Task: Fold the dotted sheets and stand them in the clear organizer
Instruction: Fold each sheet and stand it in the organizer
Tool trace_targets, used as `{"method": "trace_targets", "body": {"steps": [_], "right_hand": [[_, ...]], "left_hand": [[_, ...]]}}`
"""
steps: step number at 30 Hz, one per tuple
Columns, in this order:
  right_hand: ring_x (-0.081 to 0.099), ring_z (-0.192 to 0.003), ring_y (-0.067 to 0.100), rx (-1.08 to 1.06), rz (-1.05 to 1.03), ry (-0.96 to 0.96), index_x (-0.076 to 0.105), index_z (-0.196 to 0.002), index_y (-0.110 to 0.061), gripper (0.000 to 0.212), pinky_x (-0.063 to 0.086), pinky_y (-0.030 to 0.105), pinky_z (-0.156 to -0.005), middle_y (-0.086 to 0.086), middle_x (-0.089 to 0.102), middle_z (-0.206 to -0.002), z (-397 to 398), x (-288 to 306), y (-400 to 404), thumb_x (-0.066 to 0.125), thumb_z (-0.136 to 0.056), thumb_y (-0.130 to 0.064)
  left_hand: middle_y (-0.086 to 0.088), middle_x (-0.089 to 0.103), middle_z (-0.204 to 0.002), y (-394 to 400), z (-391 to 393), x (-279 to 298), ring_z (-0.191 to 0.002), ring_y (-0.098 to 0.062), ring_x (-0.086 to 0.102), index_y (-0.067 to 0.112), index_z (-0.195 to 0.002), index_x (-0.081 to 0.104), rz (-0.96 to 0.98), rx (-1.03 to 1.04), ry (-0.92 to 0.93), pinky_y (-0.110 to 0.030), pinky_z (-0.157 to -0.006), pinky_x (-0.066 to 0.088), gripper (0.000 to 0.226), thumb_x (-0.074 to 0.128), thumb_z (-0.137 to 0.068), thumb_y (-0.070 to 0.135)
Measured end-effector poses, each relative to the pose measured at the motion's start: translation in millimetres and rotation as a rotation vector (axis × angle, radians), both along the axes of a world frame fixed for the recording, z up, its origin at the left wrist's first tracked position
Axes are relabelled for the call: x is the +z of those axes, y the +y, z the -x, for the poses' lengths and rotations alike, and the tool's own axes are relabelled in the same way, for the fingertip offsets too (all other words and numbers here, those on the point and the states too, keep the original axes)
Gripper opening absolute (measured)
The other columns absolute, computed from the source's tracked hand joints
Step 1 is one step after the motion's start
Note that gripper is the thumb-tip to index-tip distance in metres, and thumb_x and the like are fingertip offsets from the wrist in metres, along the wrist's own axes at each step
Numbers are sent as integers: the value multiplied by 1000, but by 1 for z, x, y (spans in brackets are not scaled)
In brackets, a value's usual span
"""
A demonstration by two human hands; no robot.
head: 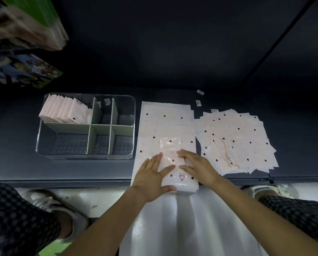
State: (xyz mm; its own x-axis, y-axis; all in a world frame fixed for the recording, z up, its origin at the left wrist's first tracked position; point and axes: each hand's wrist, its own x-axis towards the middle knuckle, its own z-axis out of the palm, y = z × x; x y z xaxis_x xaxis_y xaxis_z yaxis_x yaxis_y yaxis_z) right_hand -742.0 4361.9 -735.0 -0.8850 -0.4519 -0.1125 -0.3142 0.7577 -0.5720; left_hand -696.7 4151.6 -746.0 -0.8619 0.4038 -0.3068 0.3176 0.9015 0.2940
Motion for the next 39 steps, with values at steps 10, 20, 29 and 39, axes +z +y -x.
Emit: {"method": "trace_targets", "body": {"steps": [10, 20, 29, 39], "right_hand": [[68, -96, 21, 343, -428, 439, 70, -88, -5, 21, 56, 28, -61, 9, 72, -99, 14, 16, -6, 76, -69, -11], [65, -81, 22, -70, 165, 1, 46, -93, -19, 7, 50, 35, -73, 5, 68, -82, 33, 96, -26, 46, -98, -23], [64, -75, 9, -1, 202, -36, 48, -82, -29, 14, 53, 28, -68, -5, 68, -79, 58, 153, -133, 61, -88, -29], [64, -94, 29, -148, 321, -121, 39, -70, -19, 24, 56, 53, -71, 12, 59, -80, 102, 147, -274, 57, -85, -14]], "left_hand": [[0, 17, -157, -3, 9, 20, -142, -17, 16, 28, -142, 31, -185, 130, -49, -29, -116, 13, 64, 49, -88, 59], [9, 68, -103, -34, 38, 78, -80, 11, 55, 22, -103, 66, -701, 496, 160, -13, -73, 45, 18, 68, -86, 19], [7, 66, -87, -133, 66, 130, -84, -17, 61, 15, -94, 64, -629, 462, 256, -36, -75, 50, 5, 60, -91, 16], [-4, 49, -130, -222, 69, 97, -116, -27, 41, 24, -127, 55, -42, 785, 329, -37, -94, 34, 32, 43, -97, 29]]}}
